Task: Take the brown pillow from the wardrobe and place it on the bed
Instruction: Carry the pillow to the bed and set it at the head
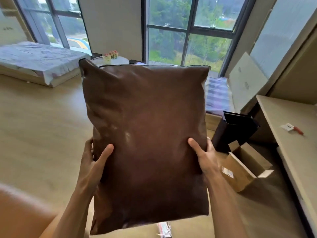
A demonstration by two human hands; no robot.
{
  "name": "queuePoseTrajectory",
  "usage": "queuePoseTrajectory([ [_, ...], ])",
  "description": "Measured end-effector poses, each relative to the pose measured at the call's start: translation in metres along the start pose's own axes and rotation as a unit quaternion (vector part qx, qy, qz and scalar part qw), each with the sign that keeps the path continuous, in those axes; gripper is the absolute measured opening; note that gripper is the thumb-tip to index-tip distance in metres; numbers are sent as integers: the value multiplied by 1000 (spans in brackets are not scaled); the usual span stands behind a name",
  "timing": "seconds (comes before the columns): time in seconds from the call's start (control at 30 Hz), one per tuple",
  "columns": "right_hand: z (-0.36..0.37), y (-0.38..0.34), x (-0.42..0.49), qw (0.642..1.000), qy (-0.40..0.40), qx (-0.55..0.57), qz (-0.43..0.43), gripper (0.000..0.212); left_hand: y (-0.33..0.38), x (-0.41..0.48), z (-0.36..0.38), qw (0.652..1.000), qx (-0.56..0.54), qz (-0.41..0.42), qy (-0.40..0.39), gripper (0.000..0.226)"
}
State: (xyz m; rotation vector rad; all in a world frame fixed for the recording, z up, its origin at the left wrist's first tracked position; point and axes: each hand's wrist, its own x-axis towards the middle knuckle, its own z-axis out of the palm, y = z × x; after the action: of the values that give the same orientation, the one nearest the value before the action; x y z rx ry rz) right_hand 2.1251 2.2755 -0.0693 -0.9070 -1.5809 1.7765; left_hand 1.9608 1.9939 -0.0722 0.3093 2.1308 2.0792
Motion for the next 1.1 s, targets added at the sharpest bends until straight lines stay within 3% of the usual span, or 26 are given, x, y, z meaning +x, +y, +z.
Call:
queuePoseTrajectory([
  [0.13, 43, -12, 107, 998, -61, 2, -1, 82, 1, 76, 27, 998, -8, -7, 61, 67],
  [0.3, 107, -37, 212, 992, -126, -15, 1, 51, 10, 149, 37, 990, 9, -4, 141, 75],
  [0.53, 229, -42, 303, 972, -231, -35, 4, 61, 1, 235, 1, 967, 28, -10, 252, 93],
  [0.7, 333, -24, 363, 959, -275, -67, -8, 63, -16, 320, -35, 954, 17, -6, 299, 75],
  [0.93, 489, -29, 452, 948, -308, -83, -21, 77, -7, 463, -88, 942, 14, 1, 336, 86],
  [1.1, 579, -32, 506, 947, -314, -66, -18, 62, 6, 550, -119, 937, 39, -4, 346, 90],
])
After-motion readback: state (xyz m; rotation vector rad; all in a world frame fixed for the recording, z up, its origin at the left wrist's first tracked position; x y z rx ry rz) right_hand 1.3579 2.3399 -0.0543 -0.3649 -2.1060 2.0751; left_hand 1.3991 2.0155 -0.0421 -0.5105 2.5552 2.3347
